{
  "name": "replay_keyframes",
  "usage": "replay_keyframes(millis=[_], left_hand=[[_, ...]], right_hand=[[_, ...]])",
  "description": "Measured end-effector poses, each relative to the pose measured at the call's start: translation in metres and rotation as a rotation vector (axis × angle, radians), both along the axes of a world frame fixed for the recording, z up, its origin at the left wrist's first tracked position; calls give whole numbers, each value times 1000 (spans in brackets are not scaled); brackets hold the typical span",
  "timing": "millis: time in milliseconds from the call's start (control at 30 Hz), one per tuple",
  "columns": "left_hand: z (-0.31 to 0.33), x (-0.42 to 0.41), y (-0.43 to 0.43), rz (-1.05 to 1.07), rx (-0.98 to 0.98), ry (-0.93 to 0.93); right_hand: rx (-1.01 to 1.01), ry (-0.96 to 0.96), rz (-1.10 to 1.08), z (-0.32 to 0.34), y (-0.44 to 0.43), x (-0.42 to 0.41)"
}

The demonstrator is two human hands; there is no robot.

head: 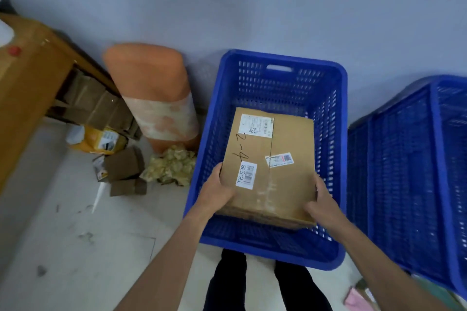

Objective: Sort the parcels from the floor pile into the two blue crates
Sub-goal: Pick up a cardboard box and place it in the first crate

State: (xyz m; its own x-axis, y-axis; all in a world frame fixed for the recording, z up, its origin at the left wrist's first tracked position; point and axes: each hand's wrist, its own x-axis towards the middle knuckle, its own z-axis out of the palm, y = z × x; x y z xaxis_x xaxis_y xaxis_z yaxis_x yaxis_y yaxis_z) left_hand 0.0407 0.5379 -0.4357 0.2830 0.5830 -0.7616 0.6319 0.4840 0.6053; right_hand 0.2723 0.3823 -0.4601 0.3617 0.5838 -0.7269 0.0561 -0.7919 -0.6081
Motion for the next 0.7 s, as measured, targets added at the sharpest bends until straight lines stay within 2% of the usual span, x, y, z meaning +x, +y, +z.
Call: replay_keyframes(millis=[167, 433, 533, 700], left_hand=[[-38, -14, -15, 46, -58, 61], [-61, -2, -24, 106, -55, 46], [-63, 4, -22, 134, -82, 65], [-63, 13, -24, 205, -116, 44]], right_hand=[[-60, 30, 45, -44, 2, -11], [-98, 3, 98, -80, 14, -9], [-85, 18, 78, -80, 19, 0], [-69, -6, 162, -63, 39, 24]])
